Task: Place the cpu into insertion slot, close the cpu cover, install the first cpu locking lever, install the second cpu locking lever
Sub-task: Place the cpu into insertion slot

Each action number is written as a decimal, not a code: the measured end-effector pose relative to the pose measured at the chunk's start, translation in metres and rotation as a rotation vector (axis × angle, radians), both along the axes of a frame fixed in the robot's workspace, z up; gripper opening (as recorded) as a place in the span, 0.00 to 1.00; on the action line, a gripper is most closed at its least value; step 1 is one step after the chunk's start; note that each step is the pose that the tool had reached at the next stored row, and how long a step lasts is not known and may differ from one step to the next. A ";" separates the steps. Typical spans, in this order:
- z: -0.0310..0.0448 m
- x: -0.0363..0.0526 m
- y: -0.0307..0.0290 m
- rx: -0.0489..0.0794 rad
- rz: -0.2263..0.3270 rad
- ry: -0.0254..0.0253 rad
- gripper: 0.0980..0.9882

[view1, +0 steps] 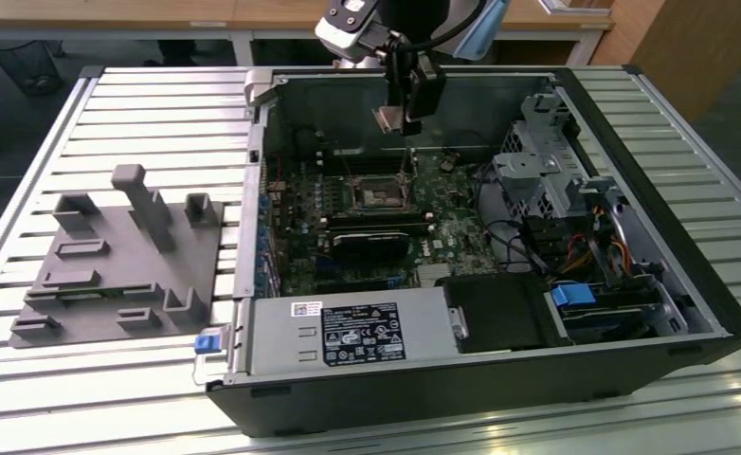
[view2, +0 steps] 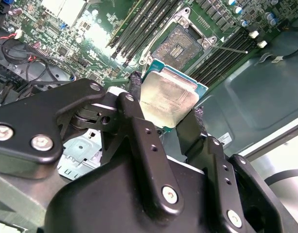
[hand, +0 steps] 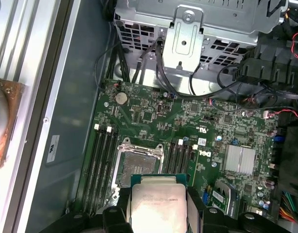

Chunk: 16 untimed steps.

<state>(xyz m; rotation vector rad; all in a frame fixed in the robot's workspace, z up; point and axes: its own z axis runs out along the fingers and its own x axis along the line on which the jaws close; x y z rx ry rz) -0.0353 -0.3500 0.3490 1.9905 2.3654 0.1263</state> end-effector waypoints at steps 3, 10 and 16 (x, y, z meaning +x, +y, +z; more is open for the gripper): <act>-0.0008 0.0000 0.0000 0.000 0.000 0.0000 0.50; -0.0036 0.0000 0.0000 0.000 0.000 0.0000 0.50; -0.0047 0.0000 0.0000 0.000 0.000 -0.0001 0.50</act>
